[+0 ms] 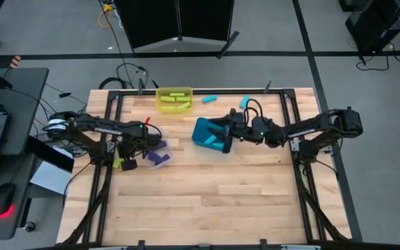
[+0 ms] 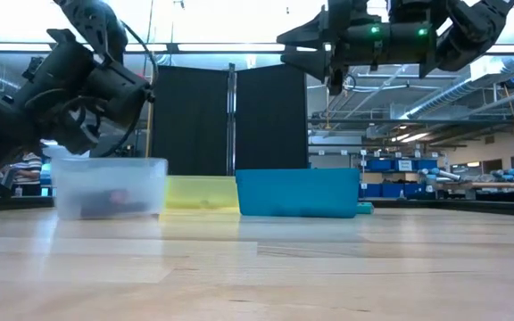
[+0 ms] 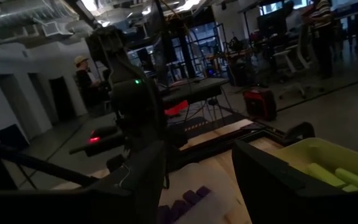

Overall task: Sort blocks
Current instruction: Put the green block into the yellow bin

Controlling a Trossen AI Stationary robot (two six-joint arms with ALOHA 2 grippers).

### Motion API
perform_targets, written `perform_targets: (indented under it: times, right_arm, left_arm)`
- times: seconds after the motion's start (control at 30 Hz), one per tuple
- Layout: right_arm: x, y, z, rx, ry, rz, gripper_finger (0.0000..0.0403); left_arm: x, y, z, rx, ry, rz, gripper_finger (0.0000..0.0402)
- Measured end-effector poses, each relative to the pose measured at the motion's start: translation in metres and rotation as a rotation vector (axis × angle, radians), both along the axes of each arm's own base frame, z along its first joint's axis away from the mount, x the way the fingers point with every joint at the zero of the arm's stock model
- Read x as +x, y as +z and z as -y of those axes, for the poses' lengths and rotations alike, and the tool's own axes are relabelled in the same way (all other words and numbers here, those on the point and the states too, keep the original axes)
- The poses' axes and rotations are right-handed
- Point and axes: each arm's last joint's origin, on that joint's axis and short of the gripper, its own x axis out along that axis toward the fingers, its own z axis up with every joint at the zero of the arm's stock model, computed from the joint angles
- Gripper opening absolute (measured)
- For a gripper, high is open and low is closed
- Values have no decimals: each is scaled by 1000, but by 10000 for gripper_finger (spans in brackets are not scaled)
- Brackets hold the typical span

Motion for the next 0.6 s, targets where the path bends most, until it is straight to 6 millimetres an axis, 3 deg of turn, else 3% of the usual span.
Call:
perform_targets:
  times: [0.37, 0.6]
  right_arm:
    - [0, 0, -3, -25, -6, -7, 197]
    - [0, 0, -2, -35, -9, -9, 197]
  left_arm:
    - [-3, -12, 0, 30, 25, 17, 1]
    - [-5, -7, -1, 102, 22, 37, 1]
